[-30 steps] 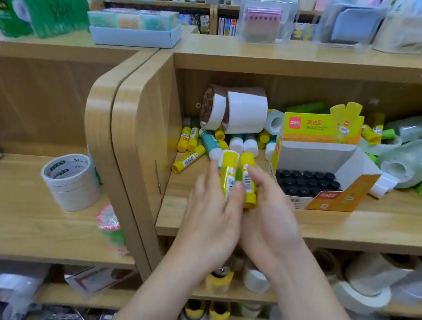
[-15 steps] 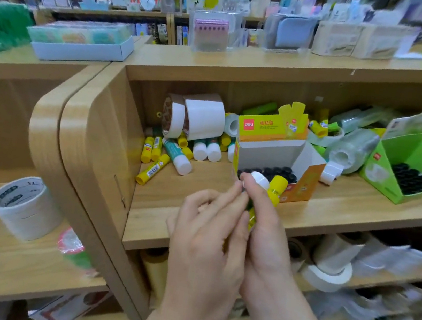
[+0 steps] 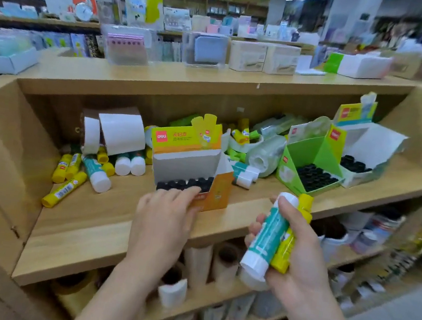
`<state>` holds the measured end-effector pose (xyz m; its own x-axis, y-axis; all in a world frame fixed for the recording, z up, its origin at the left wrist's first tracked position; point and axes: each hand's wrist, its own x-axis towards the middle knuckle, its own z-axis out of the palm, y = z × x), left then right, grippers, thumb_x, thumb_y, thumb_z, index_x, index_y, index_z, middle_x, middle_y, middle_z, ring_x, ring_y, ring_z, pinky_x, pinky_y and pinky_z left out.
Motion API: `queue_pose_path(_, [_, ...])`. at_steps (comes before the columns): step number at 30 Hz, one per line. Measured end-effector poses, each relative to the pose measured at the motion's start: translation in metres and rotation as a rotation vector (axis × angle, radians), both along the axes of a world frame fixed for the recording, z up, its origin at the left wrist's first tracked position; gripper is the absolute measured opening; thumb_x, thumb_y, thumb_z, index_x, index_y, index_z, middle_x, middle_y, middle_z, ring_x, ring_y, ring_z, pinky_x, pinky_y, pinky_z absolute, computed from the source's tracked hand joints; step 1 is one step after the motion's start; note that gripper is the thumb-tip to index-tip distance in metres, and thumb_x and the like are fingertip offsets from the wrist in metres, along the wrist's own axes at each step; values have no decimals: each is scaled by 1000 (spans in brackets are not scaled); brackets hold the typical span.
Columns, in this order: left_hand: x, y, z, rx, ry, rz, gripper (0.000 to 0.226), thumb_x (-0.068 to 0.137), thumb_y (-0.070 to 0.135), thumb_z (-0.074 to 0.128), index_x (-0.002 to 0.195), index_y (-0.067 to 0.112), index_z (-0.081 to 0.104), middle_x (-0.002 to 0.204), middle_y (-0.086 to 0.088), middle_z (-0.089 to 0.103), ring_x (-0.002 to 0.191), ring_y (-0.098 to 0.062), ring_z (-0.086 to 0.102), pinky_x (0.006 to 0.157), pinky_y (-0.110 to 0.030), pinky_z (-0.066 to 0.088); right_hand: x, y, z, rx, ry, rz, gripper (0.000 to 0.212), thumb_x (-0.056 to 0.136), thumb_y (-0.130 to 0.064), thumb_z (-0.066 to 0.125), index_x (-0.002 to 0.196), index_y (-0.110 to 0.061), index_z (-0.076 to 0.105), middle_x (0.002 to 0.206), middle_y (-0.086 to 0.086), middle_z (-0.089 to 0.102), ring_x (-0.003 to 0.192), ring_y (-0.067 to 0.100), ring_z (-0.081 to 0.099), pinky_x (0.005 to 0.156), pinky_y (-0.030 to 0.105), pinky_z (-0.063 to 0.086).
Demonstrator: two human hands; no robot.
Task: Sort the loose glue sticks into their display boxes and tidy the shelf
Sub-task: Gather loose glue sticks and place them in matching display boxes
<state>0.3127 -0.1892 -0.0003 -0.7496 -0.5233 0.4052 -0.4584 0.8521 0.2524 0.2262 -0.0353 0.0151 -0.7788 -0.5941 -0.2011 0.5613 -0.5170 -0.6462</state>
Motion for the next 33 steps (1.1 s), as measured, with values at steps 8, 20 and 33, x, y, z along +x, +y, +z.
queue_pose_path(8, [-7, 31, -8, -181, 410, 264, 29, 89, 4, 63, 118, 4, 64, 105, -14, 61, 94, -27, 53, 83, -36, 45, -79, 39, -12, 98, 103, 196, 30, 66, -29, 71, 90, -16, 58, 63, 8, 57, 55, 22, 62, 51, 30, 51])
queue_pose_path(20, [-160, 77, -4, 78, -160, 483, 33, 100, 50, 24, 117, 29, 42, 99, -7, 55, 94, -37, 59, 66, -37, 40, -158, 84, -22, 85, 134, 439, 38, 67, -25, 68, 102, -13, 56, 65, 10, 57, 54, 23, 58, 47, 30, 50])
queue_pose_path(33, [-93, 198, -2, 1326, 808, 187, 28, 99, 12, 42, 119, 28, 54, 74, -8, 62, 56, -18, 52, 51, -25, 41, -146, 93, -32, 54, -13, 658, 26, 64, -14, 74, 86, -10, 61, 75, 13, 58, 62, 23, 62, 55, 34, 54])
